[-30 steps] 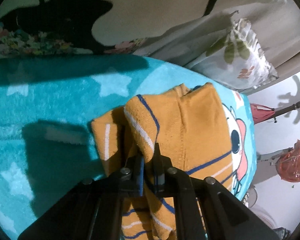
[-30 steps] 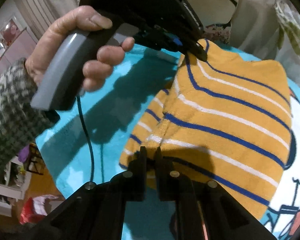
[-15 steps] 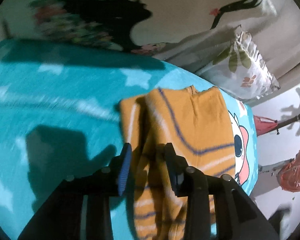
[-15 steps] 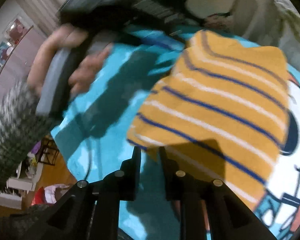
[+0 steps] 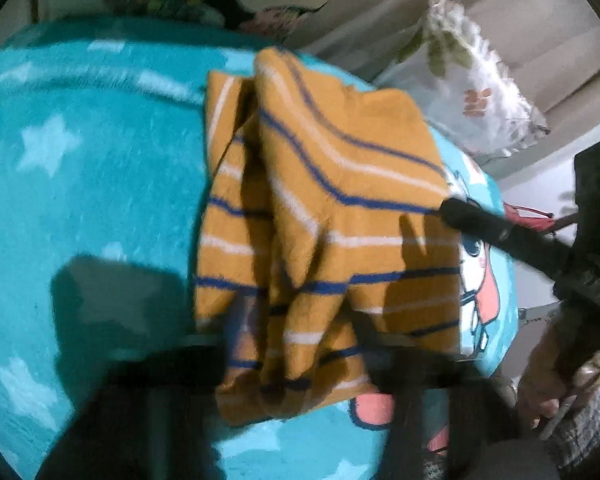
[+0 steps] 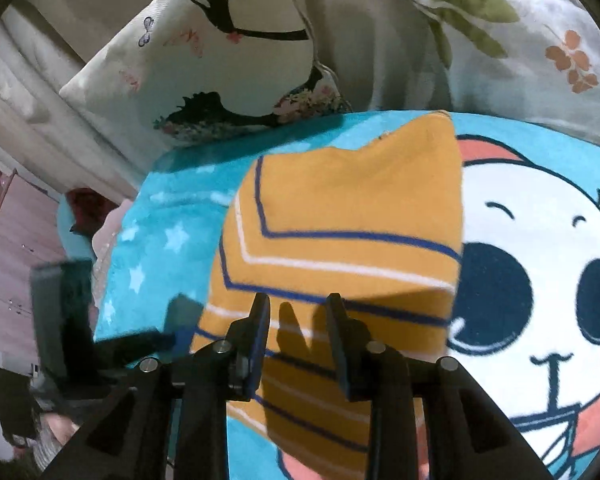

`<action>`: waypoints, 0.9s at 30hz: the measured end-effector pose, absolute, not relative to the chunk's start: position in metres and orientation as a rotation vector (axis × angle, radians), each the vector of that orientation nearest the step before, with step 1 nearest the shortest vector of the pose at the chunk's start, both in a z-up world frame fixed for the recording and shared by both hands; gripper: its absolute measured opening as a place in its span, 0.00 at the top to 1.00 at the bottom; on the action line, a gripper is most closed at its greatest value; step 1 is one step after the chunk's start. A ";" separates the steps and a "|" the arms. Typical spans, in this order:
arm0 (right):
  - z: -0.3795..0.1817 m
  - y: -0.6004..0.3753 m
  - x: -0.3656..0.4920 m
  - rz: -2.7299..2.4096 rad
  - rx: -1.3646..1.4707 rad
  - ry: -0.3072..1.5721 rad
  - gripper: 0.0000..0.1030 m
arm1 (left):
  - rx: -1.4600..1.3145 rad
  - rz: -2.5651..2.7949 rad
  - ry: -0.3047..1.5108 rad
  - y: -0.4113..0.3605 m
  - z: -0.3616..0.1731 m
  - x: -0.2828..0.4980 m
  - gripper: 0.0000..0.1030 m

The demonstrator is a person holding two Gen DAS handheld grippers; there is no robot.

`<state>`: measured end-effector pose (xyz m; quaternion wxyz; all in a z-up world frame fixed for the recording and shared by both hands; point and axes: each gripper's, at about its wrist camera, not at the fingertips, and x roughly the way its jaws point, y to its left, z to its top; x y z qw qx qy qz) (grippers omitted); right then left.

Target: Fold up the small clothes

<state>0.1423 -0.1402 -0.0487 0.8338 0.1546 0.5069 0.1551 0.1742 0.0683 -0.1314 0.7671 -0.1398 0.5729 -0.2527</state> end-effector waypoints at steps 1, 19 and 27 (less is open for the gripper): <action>-0.047 -0.136 0.146 0.334 0.319 1.075 0.69 | -0.337 -0.550 1.242 0.074 -0.132 0.173 0.91; -0.092 -0.034 0.259 0.334 0.035 1.192 0.69 | -0.330 -0.403 1.202 0.092 -0.126 0.150 0.92; -0.056 -0.063 0.242 0.311 0.055 1.108 0.69 | -0.263 -0.383 1.190 0.082 -0.120 0.146 0.92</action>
